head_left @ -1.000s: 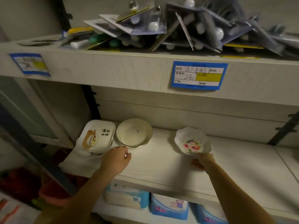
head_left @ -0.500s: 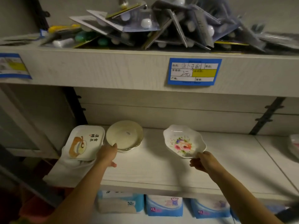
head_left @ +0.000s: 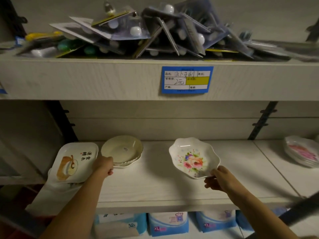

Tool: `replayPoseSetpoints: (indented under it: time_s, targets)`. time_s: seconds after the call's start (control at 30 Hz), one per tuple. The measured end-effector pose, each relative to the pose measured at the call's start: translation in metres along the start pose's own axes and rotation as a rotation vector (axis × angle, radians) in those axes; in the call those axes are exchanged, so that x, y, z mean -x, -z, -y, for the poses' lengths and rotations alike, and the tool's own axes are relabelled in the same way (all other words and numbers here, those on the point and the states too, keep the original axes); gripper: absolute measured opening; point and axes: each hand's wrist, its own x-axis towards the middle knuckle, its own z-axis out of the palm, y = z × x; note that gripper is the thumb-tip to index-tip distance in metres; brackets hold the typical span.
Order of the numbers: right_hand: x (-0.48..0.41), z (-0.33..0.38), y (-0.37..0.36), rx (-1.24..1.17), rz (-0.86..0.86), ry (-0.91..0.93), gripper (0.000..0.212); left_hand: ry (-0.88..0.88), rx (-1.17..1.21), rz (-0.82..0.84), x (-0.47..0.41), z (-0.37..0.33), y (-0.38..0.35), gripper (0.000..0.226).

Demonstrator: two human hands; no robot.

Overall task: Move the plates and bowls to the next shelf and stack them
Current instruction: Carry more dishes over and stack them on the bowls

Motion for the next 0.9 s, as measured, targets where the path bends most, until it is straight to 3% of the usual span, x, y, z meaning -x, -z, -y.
replayPoseSetpoints:
  time_s: [0.13, 0.27, 0.47, 0.6, 0.9]
  targets:
    - [0.001, -0.001, -0.002, 0.005, 0.010, 0.000, 0.026, -0.052, 0.083, 0.036, 0.008, -0.004, 0.002, 0.031]
    - [0.002, -0.002, -0.003, 0.005, 0.023, -0.007, 0.028, -0.110, 0.136, 0.076, 0.018, -0.005, 0.007, 0.026]
    - [0.013, -0.006, 0.006, 0.025, 0.006, 0.002, 0.028, -0.155, 0.252, 0.348, 0.066, -0.012, 0.015, 0.016]
    - [0.030, -0.013, 0.020, 0.030, -0.050, 0.021, 0.028, -0.184, 0.215, 0.472, 0.106, -0.016, 0.015, 0.014]
    - [0.073, -0.052, 0.074, -0.016, -0.161, 0.014, 0.030, -0.288, 0.134, 0.588, 0.164, -0.013, -0.016, 0.021]
